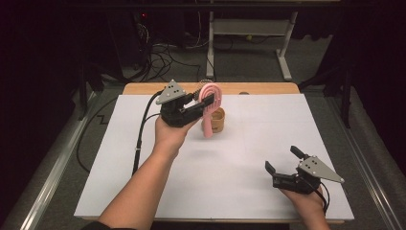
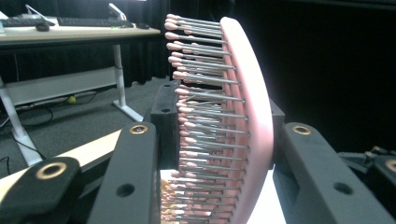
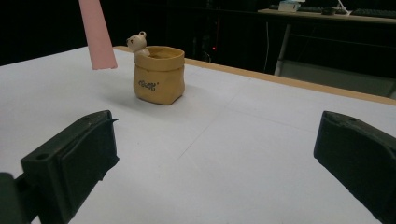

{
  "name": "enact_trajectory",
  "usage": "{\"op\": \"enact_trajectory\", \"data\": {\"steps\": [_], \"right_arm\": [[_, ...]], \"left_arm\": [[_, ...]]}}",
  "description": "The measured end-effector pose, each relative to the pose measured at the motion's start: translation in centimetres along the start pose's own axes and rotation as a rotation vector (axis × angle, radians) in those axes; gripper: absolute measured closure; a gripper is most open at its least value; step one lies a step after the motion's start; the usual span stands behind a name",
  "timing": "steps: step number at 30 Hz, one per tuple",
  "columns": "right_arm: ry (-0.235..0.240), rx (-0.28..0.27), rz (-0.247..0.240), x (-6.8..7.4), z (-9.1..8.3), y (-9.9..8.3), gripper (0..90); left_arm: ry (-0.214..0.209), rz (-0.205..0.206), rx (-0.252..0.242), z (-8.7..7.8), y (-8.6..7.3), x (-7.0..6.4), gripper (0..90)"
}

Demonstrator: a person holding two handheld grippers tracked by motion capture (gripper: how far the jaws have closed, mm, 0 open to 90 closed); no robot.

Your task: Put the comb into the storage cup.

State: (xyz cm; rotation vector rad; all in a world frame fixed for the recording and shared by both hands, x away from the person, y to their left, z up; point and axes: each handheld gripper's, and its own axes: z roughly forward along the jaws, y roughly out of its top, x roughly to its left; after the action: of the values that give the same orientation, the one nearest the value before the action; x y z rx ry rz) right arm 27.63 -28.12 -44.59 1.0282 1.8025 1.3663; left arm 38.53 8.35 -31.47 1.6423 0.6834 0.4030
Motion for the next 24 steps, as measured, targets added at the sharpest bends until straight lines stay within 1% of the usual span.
{"op": "enact_trajectory", "data": {"steps": [8, 10, 14, 22, 24], "right_arm": [[-0.001, -0.007, -0.001, 0.0, -0.1, 0.2, 0.2], [-0.001, -0.009, 0.004, 0.0, -0.1, 0.2, 0.2], [0.0, -0.005, 0.001, 0.0, -0.1, 0.2, 0.2], [0.0, -0.016, 0.003, -0.1, -0.2, 0.3, 0.2], [0.002, -0.018, 0.001, -0.1, -0.2, 0.3, 0.2]], "left_arm": [[0.006, 0.0, -0.009, 0.5, 0.8, 0.0, 63.6], [0.0, -0.003, -0.016, 0.7, 1.1, 0.0, 63.6], [0.002, -0.005, -0.027, 0.9, 1.4, 0.1, 63.6], [0.001, -0.013, -0.043, 2.1, 2.4, 0.3, 63.6], [0.004, -0.009, -0.046, 2.4, 2.7, 0.3, 63.6]]}}
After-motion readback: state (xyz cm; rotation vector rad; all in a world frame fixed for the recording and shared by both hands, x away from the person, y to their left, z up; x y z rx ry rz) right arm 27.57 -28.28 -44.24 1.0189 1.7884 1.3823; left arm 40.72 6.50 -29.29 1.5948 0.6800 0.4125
